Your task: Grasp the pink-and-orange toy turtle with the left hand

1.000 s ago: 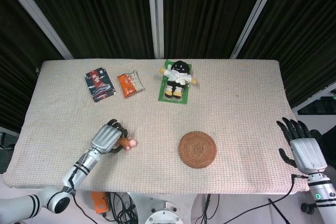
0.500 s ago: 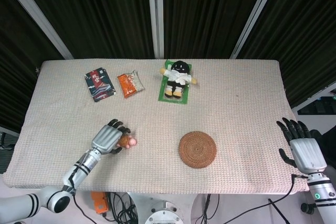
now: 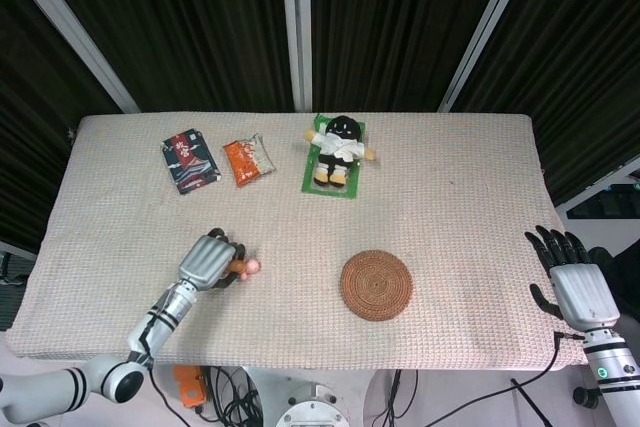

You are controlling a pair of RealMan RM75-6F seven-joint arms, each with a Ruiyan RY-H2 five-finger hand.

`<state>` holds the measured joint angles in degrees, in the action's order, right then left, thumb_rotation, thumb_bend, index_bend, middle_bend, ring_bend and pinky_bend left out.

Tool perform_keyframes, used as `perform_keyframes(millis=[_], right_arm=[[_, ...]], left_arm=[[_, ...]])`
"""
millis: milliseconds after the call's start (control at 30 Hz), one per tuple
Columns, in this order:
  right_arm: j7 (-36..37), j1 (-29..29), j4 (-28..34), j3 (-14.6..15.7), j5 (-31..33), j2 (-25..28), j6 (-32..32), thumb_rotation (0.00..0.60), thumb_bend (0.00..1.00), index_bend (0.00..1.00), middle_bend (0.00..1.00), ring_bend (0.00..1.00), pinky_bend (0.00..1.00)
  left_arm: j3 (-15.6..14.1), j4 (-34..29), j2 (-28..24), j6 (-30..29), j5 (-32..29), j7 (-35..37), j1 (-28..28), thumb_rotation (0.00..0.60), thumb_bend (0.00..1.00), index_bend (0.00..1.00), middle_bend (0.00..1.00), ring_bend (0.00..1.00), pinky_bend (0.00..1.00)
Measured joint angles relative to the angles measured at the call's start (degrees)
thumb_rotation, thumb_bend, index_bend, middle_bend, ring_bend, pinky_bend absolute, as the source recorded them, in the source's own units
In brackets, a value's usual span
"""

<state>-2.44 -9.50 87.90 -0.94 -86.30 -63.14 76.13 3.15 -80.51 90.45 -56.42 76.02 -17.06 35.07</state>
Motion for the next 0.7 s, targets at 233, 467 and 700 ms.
perform_keyframes(millis=[233,467,700], right_arm=[[0.04,0.09,0.06,-0.03,0.11,0.16,0.11,0.600,0.33,0.00,0.00,0.00,0.00],[-0.18,0.07,0.56,-0.10,-0.03,0.36,0.31,0.600,0.33,0.00,0.00,0.00,0.00],[-1.03,-0.25,1.69,-0.52,0.41,0.39,0.07,0.600,0.33,0.00,0.00,0.00,0.00]], left_arm=[[-0.10,0.12,-0.19,-0.56,0.35,1.80,-0.40,0.600,0.29,0.41,0.43,0.20,0.18],[-0.36,-2.26,-2.97,-0.10,-0.39,0.97,-1.00,0.600,0.16,0.09,0.03,0.00,0.08],[-1.16,-8.45,-8.84,-9.07,0.91,-1.18,-5.16,0.600,0.19,0.09,0.02,0.00,0.05]])
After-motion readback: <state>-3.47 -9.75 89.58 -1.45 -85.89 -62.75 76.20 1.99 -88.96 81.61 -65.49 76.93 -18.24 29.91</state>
